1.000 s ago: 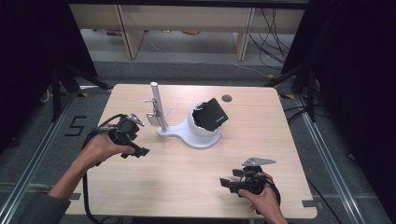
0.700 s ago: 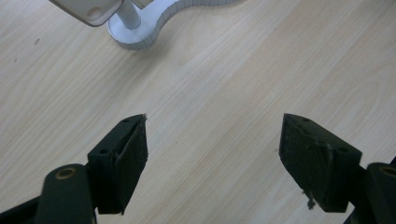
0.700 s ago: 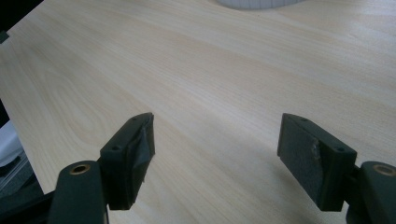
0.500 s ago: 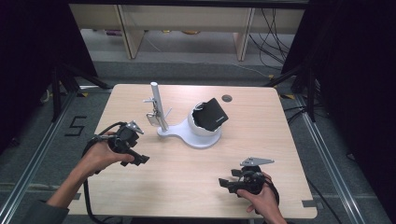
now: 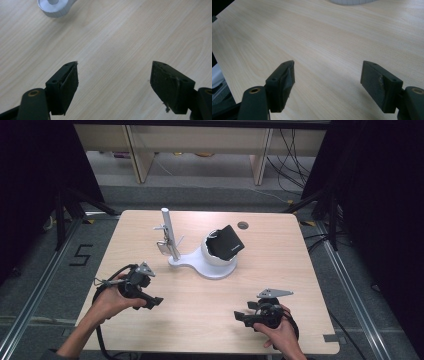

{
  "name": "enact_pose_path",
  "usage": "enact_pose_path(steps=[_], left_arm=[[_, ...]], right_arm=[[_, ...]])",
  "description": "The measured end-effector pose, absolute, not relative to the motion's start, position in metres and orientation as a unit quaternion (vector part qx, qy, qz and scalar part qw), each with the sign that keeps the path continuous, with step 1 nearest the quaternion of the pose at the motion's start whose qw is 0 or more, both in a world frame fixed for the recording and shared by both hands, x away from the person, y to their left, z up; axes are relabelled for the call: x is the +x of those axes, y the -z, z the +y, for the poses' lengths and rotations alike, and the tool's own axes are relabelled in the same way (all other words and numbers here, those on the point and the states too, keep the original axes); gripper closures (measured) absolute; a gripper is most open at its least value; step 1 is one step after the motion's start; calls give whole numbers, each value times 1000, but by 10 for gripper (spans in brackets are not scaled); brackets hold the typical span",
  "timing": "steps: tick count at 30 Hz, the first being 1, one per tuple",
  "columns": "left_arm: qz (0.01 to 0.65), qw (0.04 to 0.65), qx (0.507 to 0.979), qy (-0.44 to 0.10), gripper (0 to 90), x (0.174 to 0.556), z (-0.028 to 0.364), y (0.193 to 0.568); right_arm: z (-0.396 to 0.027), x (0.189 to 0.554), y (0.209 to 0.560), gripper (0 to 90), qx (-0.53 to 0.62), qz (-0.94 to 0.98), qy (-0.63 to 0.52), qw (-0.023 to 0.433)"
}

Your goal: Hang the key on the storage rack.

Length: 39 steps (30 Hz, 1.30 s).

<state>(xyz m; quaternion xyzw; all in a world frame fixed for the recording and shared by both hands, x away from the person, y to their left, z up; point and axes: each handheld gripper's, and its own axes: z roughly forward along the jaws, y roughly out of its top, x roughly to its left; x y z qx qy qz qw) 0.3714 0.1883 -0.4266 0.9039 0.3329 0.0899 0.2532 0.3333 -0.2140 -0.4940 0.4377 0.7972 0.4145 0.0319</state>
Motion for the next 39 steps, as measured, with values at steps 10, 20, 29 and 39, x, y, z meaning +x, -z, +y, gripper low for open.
enact_pose_path(steps=[10,20,29,39], left_arm=[[331,274,898,-96,221,356,186,451],[336,298,886,-115,215,337,183,485],[332,304,884,-127,205,324,176,499],[344,310,876,-134,197,322,179,504]], right_arm=[[-214,333,494,286,439,798,-412,32],[-211,331,493,286,447,791,-416,16],[-213,332,493,286,435,800,-413,35],[-210,329,493,285,443,797,-409,20]])
